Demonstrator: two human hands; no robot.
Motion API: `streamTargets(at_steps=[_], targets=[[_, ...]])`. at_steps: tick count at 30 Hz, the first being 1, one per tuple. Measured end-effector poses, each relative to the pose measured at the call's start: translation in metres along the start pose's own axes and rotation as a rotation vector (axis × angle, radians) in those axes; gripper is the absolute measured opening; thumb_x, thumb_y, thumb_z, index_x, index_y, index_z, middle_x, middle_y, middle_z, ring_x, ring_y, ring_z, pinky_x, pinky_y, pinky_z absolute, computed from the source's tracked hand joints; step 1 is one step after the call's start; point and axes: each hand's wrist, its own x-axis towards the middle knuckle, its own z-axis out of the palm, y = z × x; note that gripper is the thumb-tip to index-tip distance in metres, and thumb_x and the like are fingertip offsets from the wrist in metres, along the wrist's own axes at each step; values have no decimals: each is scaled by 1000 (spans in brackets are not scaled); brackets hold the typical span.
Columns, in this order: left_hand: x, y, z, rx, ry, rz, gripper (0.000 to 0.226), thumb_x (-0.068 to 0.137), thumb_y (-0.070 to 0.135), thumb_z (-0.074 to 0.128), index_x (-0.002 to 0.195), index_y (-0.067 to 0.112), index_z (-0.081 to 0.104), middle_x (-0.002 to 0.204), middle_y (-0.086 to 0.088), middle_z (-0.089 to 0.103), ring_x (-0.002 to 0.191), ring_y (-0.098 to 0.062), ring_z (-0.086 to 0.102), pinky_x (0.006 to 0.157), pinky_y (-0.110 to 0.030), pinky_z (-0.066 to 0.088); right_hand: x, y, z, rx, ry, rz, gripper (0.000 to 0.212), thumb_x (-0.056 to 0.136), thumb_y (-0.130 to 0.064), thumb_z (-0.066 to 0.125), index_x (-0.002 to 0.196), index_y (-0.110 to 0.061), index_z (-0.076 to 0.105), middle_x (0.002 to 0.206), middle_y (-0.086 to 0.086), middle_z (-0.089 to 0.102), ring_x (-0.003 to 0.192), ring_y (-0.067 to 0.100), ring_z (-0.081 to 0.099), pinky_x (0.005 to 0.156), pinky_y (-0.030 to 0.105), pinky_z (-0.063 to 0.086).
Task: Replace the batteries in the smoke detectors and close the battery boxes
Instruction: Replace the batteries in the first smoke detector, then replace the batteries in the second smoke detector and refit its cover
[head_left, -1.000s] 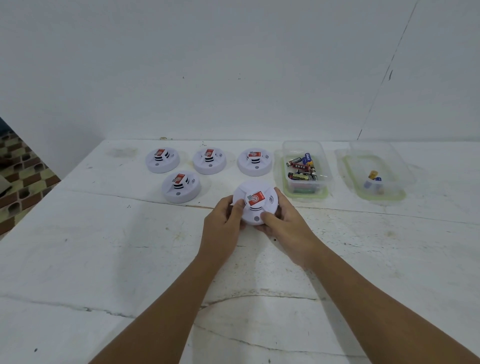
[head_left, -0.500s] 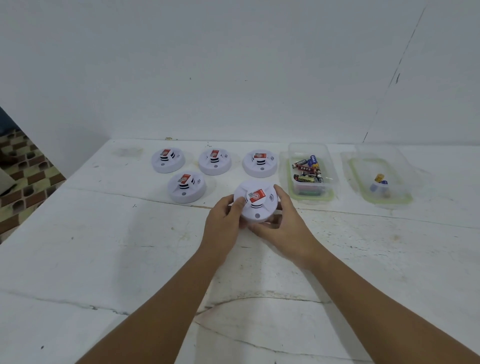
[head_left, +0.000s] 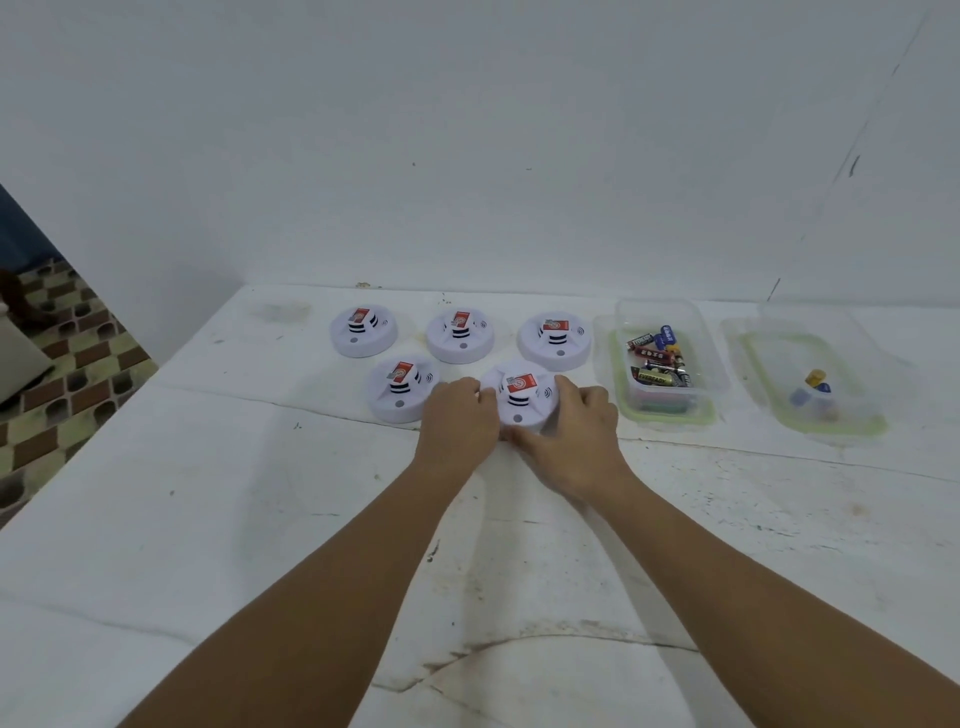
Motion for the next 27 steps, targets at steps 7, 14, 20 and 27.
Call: streamTargets(at_steps=[7, 14, 20, 27], targets=[[5, 0, 0, -1, -7, 6, 31, 106, 25, 50, 94, 1, 66, 95, -12, 70, 96, -28, 64, 87, -40, 48, -4, -1, 0, -2, 45, 5, 77, 70, -73, 63, 131, -30, 46, 123, 3, 48, 116, 21, 37, 89, 31, 29], [-5, -14, -19, -44, 153, 151, 27, 103, 29, 60, 126, 15, 60, 102, -3, 59, 91, -16, 56, 77, -29, 42, -32, -12, 3, 12, 341, -311, 59, 89, -33, 74, 140, -16, 49, 123, 5, 45, 113, 22, 43, 92, 28, 39], [25, -51, -44, 458, 186, 140, 60, 92, 44, 67, 144, 20, 51, 141, -18, 42, 127, -43, 39, 104, -47, 38, -33, -44, 12, 33, 9, -465, 15, 103, -24, 59, 118, -20, 57, 87, -12, 54, 77, 5, 52, 67, 25, 42], [24, -74, -60, 185, -3, 63, 69, 67, 67, 52, 126, 33, 46, 113, -9, 49, 108, -32, 47, 85, -37, 37, -31, -64, 23, 271, -126, -200, 15, 103, -26, 60, 118, -26, 60, 90, -9, 67, 75, 5, 65, 66, 23, 53]])
